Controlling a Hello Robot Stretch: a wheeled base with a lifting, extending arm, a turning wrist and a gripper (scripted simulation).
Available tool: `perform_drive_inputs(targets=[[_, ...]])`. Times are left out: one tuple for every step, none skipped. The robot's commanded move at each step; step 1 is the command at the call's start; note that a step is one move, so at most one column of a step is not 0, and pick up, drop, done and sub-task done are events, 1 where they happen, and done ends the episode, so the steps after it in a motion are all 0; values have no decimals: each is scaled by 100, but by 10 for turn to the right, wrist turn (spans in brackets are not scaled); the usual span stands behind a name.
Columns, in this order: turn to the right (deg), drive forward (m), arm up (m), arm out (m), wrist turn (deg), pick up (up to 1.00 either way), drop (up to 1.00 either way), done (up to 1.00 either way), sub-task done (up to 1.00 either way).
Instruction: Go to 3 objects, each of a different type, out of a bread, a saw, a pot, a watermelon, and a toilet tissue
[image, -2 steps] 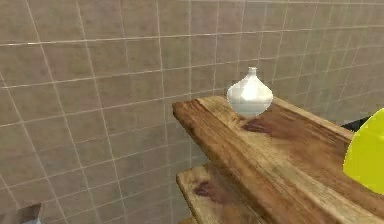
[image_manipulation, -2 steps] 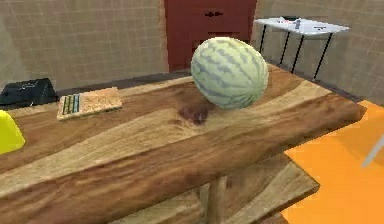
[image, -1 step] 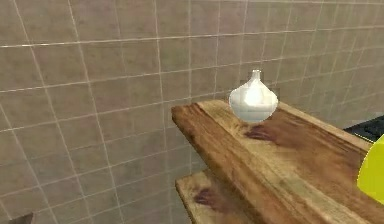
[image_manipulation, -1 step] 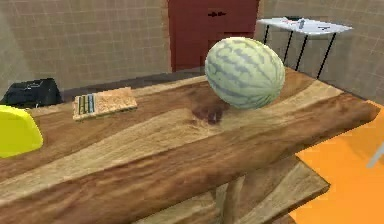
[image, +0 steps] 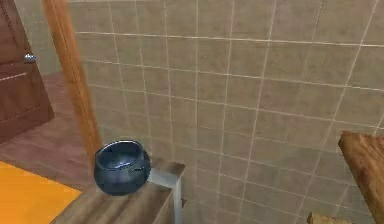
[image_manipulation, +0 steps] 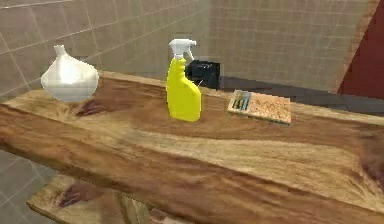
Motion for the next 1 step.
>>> perform_drive_inputs(targets=[[-210,0,0,0,0,0,0,0,0]])
